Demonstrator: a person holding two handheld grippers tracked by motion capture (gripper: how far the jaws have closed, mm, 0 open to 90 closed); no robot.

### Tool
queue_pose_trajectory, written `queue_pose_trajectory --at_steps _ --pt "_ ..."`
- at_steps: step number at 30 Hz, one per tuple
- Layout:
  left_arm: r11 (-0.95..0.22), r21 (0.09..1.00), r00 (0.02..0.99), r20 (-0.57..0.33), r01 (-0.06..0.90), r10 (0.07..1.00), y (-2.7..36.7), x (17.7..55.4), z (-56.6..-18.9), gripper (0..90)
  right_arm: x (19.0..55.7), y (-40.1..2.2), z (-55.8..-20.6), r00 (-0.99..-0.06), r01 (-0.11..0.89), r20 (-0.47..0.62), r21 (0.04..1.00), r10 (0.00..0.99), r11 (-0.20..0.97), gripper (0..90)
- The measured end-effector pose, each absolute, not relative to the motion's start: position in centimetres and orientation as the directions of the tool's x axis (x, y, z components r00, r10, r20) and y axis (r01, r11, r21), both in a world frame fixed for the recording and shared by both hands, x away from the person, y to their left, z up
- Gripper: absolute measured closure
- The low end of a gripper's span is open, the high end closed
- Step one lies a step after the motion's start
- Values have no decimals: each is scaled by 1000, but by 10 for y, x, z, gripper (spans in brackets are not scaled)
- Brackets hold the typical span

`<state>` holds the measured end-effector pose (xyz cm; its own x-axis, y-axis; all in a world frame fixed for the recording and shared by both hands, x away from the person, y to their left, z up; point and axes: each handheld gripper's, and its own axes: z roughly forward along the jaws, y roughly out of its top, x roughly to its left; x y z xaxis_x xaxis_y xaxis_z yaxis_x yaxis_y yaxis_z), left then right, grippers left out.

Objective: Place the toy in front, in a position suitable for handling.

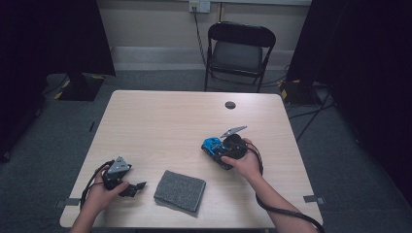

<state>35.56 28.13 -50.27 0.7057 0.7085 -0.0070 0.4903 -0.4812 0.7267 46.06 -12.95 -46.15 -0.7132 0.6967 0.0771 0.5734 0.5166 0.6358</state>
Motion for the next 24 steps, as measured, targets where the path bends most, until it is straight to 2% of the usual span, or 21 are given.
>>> queue_pose_trajectory --at_steps 13,24 --pt "-482 726 707 -8 490 707 281 356 -503 68 493 -117 -442 -716 562 62 643 695 521 257" --pt "-482 725 708 -10 491 706 281 356 -503 61 517 -89 -461 -745 540 48 629 666 559 256"
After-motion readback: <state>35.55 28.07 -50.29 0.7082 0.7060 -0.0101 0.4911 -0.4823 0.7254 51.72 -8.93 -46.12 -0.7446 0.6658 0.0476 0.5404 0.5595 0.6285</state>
